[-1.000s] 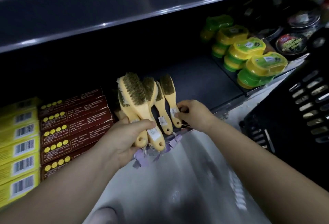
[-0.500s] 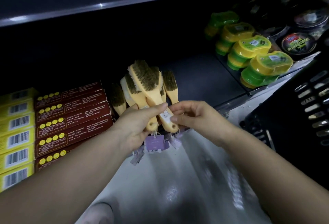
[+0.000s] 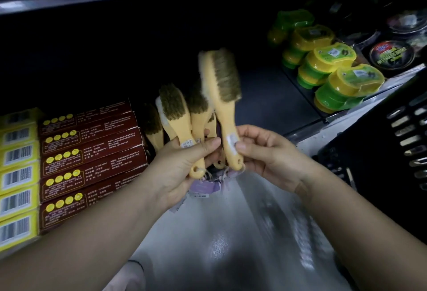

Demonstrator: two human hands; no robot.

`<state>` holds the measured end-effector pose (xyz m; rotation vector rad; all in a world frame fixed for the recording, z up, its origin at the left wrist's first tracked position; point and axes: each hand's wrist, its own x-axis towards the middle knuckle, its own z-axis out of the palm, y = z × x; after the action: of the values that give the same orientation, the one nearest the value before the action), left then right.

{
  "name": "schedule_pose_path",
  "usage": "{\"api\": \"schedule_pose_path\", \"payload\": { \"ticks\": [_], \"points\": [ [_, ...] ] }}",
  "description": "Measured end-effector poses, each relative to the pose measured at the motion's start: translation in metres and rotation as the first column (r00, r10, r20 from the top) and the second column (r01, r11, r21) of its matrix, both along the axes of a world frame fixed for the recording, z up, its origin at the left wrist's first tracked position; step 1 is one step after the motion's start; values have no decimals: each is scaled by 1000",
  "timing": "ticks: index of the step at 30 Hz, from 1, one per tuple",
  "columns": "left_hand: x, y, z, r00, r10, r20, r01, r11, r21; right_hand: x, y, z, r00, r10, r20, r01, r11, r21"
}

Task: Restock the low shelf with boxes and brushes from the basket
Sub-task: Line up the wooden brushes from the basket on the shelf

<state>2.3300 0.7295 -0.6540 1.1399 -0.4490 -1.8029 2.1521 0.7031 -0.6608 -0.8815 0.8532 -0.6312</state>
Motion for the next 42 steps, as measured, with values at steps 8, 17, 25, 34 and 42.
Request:
{"api": "schedule_pose_path", "payload": {
  "ticks": [8, 17, 25, 34, 42],
  "points": [
    [-4, -2, -9, 983, 121, 135, -142, 977, 159, -24, -46, -26, 678, -311, -666, 160, 947, -279],
    [-11, 1, -8, 982, 69, 177, -103, 976, 192, -18, -45, -43, 423, -256, -869, -127, 933, -337],
    [-25, -8, -7, 972, 92, 215, -121, 984, 128, -4, -24, -10, 632, -373, -679, 1, 877, -480],
    [-33, -19, -1, 964, 139, 229, -170, 978, 121, 16, -1, 13, 886, -35, -463, -23, 993, -120],
    [-29, -18, -13, 928, 35, 370, -101, 982, 162, -23, -24, 2, 818, -330, -472, 306, 943, -130]
  ]
}}
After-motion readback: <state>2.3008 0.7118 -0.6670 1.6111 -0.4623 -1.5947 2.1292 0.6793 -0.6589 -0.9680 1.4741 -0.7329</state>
